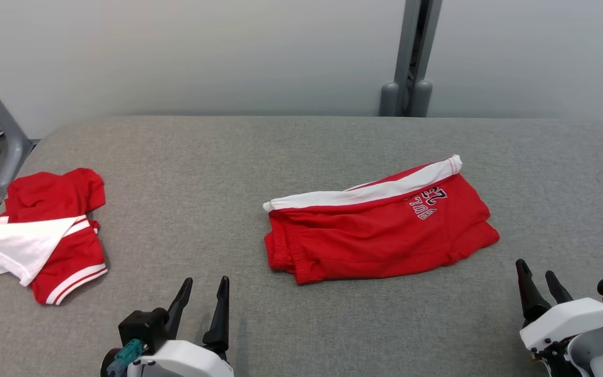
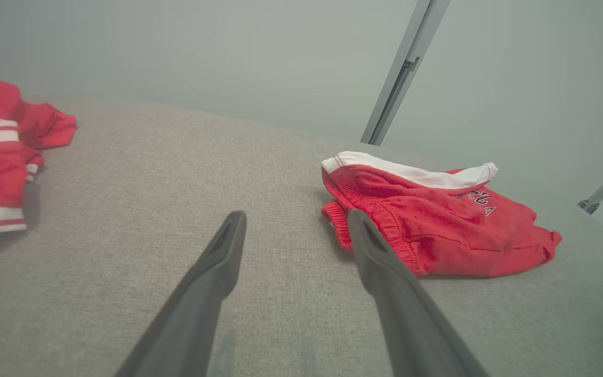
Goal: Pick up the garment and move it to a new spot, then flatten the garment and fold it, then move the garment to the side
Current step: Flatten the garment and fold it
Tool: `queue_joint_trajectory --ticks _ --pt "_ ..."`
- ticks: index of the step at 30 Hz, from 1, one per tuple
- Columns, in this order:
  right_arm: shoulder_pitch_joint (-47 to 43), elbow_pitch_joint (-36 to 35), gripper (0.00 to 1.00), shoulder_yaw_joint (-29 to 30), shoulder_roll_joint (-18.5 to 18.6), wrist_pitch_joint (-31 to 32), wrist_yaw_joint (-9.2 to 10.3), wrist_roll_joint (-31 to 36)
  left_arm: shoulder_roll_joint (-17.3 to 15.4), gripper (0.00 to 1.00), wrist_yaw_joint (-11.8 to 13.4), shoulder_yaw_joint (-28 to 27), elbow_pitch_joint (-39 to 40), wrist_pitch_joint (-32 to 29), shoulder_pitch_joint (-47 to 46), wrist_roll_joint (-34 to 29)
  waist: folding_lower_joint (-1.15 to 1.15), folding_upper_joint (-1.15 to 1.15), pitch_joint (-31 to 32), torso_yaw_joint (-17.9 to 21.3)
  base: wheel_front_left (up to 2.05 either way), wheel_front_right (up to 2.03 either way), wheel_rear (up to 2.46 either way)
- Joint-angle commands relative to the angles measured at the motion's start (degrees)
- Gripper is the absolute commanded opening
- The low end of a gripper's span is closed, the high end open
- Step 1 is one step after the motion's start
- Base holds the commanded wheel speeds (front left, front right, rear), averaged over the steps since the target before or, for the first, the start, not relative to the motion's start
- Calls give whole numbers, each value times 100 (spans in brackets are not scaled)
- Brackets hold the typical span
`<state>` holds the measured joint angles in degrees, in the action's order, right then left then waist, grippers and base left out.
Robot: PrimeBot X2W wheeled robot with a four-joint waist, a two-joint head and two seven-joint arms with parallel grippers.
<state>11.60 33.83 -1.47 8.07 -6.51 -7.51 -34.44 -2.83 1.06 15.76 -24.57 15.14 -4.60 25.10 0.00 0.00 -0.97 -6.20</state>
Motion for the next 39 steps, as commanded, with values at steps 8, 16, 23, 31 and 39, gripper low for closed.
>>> queue_joint_trajectory --ticks 8,16,23,31,39 --pt "764 1040 100 437 14 710 3 -859 -18 100 -62 80 -9 9 -263 -24 0 0 -377 -597 0 0 0" --pt "1484 1789 100 774 71 1316 3 -1650 -18 100 -46 211 53 9 -478 83 0 0 -724 -954 0 0 0" --pt "1840 2102 100 723 143 1527 4 -1861 -17 100 -9 328 106 10 -590 116 0 0 -876 -1102 0 0 0" --pt "2214 2524 100 728 210 1546 4 -2026 -17 100 40 385 161 9 -675 224 0 0 -1018 -1264 0 0 0" --pt "2190 2600 0 636 317 1014 4 -1967 -18 100 68 343 137 9 -661 258 0 0 -973 -1275 0 0 0"
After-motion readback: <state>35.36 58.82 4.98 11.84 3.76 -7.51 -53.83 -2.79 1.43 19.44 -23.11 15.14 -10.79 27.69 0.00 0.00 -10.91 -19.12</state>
